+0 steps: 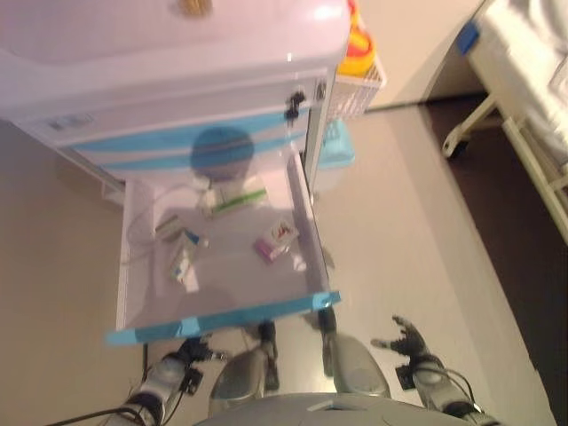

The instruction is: Open the drawer and pick up the medicine

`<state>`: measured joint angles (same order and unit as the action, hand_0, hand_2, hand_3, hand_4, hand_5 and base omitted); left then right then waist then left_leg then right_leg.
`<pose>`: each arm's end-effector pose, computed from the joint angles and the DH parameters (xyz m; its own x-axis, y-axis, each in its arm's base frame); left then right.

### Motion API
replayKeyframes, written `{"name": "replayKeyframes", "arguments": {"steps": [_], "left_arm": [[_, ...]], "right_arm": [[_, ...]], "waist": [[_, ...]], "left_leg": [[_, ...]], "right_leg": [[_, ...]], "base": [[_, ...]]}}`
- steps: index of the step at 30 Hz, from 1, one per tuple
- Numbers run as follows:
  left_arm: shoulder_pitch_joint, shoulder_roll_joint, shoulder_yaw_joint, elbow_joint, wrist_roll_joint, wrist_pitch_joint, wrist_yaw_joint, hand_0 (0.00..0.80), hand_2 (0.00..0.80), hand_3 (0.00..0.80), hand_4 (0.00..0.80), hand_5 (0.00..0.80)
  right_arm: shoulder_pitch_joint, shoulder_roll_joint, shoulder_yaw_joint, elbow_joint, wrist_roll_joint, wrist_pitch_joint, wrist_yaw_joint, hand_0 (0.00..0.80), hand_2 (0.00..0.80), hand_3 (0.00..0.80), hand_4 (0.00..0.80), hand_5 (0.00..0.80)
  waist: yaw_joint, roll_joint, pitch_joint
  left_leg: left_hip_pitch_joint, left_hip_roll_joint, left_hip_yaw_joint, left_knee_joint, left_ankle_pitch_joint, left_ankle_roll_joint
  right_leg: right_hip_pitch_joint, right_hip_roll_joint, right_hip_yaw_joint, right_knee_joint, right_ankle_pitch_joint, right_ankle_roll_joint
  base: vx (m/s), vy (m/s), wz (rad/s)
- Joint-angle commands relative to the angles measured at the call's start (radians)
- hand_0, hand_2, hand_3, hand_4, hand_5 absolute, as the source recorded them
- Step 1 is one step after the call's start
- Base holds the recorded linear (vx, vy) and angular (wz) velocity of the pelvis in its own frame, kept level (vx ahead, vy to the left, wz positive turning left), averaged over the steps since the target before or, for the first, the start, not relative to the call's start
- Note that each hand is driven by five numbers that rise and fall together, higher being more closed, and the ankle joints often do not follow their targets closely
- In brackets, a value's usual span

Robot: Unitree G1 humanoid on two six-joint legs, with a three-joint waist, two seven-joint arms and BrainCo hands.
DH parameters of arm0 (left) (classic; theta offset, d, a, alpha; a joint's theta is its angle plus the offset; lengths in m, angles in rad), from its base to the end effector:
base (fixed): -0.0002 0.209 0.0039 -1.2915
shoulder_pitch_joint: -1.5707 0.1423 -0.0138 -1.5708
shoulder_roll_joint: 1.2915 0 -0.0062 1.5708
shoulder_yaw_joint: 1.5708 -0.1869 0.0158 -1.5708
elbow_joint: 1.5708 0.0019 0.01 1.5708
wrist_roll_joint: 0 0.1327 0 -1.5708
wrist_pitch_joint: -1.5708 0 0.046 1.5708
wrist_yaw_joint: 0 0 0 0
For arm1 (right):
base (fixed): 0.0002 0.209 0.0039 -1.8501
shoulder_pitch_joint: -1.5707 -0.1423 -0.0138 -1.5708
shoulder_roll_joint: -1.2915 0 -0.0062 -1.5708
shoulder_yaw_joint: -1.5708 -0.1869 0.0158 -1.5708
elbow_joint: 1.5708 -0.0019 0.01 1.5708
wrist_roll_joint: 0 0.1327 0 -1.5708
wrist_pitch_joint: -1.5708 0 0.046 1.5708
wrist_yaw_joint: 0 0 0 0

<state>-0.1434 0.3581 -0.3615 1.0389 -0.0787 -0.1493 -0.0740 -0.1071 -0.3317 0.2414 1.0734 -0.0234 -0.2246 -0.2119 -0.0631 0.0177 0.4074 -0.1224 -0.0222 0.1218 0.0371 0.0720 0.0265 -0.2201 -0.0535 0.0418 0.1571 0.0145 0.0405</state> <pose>0.1515 0.2293 -0.0784 0.6770 -0.0181 -0.7357 0.3323 0.8995 0.2836 0.1397 -0.2334 -0.0824 0.7545 -0.2582 -0.6034 -0.0945 0.8671 -0.4892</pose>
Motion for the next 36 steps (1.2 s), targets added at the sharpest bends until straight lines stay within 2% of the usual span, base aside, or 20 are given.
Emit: {"name": "replayKeyframes", "arguments": {"steps": [1,7,12,15,18,19,23,26,31,32,36], "left_arm": [[-0.102,0.114,0.019,-0.134,-0.008,0.017,0.048,0.0,0.0,0.0,0.0,0.0],[-0.269,0.267,0.019,-0.208,-0.011,0.087,0.017,0.0,0.0,0.0,0.0,0.0],[-0.463,0.431,0.03,-0.231,-0.068,0.189,-0.061,0.0,0.0,0.0,0.0,0.0],[-0.616,0.517,0.028,-0.184,-0.137,0.247,-0.072,0.0,0.0,0.0,0.0,0.0],[-0.786,0.589,0.003,-0.097,-0.181,0.278,-0.037,0.0,0.0,0.0,0.0,0.0],[-0.857,0.608,-0.004,-0.036,-0.207,0.276,-0.005,0.0,0.0,0.0,0.0,0.0],[-1.031,0.622,-0.016,0.115,-0.236,0.202,0.179,0.0,0.0,0.0,0.0,0.0],[-1.074,0.602,-0.021,0.121,-0.258,0.182,0.247,0.0,0.0,0.0,0.0,0.0],[-1.031,0.569,0.001,0.079,-0.273,0.171,0.255,0.0,0.0,0.0,0.0,0.0],[-1.014,0.565,0.012,0.069,-0.282,0.169,0.244,0.0,0.0,0.0,0.0,0.0],[-0.874,0.534,0.075,0.014,-0.31,0.152,0.201,0.0,0.0,0.0,0.0,0.0]], "right_arm": [[-0.019,-0.097,0.062,-0.117,-0.006,-0.013,-0.008,0.0,0.0,0.0,0.0,0.0],[-0.044,-0.158,0.091,-0.171,0.027,-0.013,0.004,0.0,0.0,0.0,0.0,0.0],[-0.034,-0.2,0.09,-0.218,0.053,-0.01,0.0,0.0,0.0,0.0,0.0,0.0],[-0.015,-0.212,0.083,-0.242,0.061,-0.021,-0.008,0.0,0.0,0.0,0.0,0.0],[0.001,-0.219,0.076,-0.245,0.066,-0.045,-0.032,0.0,0.0,0.0,0.0,0.0],[0.004,-0.223,0.078,-0.239,0.067,-0.056,-0.038,0.0,0.0,0.0,0.0,0.0],[0.004,-0.216,0.101,-0.231,0.076,-0.079,-0.054,0.0,0.0,0.0,0.0,0.0],[0.004,-0.197,0.115,-0.236,0.075,-0.084,-0.064,0.0,0.0,0.0,0.0,0.0],[-0.004,-0.179,0.119,-0.254,0.09,-0.085,-0.076,0.0,0.0,0.0,0.0,0.0],[-0.004,-0.176,0.116,-0.259,0.09,-0.088,-0.076,0.0,0.0,0.0,0.0,0.0],[-0.006,-0.151,0.107,-0.272,0.072,-0.081,-0.062,0.0,0.0,0.0,0.0,0.0]], "waist": [[-0.03,0.0,0.05],[-0.058,0.01,0.082],[-0.094,0.013,0.099],[-0.121,0.009,0.109],[-0.149,0.001,0.113],[-0.161,0.002,0.112],[-0.183,-0.016,0.112],[-0.185,-0.028,0.112],[-0.176,-0.035,0.112],[-0.176,-0.042,0.113],[-0.154,-0.038,0.105]], "left_leg": [[-0.129,-0.045,-0.029,0.276,-0.196,0.051],[-0.26,-0.046,-0.029,0.382,-0.211,0.054],[-0.36,-0.053,-0.03,0.466,-0.231,0.063],[-0.405,-0.051,-0.016,0.503,-0.245,0.07],[-0.451,-0.047,0.006,0.542,-0.265,0.081],[-0.451,-0.043,0.002,0.562,-0.303,0.08],[-0.479,-0.032,0.012,0.593,-0.325,0.086],[-0.488,-0.031,0.015,0.595,-0.331,0.086],[-0.474,-0.035,0.016,0.581,-0.337,0.089],[-0.483,-0.035,0.027,0.575,-0.307,0.092],[-0.435,-0.041,0.017,0.549,-0.306,0.085]], "right_leg": [[-0.087,-0.013,-0.028,0.17,-0.056,0.004],[-0.226,0.014,-0.009,0.29,-0.09,-0.024],[-0.335,0.04,0.022,0.364,-0.103,-0.039],[-0.384,0.051,0.035,0.387,-0.1,-0.041],[-0.433,0.054,0.047,0.396,-0.09,-0.039],[-0.44,0.059,0.053,0.412,-0.116,-0.033],[-0.476,0.074,0.074,0.417,-0.109,-0.029],[-0.487,0.084,0.088,0.404,-0.099,-0.025],[-0.477,0.091,0.096,0.389,-0.094,-0.019],[-0.482,0.087,0.097,0.374,-0.063,-0.022],[-0.427,0.087,0.095,0.365,-0.075,-0.022]], "base": [[-0.058,0.05,-0.01],[-0.018,0.058,-0.02],[0.009,0.091,-0.02],[-0.024,0.092,-0.13],[-0.001,0.102,0.0],[0.069,0.128,-0.05],[0.014,0.071,-0.18],[-0.022,0.019,-0.16],[-0.034,0.007,-0.08],[-0.122,-0.036,-0.02],[-0.023,-0.044,0.03]]}}
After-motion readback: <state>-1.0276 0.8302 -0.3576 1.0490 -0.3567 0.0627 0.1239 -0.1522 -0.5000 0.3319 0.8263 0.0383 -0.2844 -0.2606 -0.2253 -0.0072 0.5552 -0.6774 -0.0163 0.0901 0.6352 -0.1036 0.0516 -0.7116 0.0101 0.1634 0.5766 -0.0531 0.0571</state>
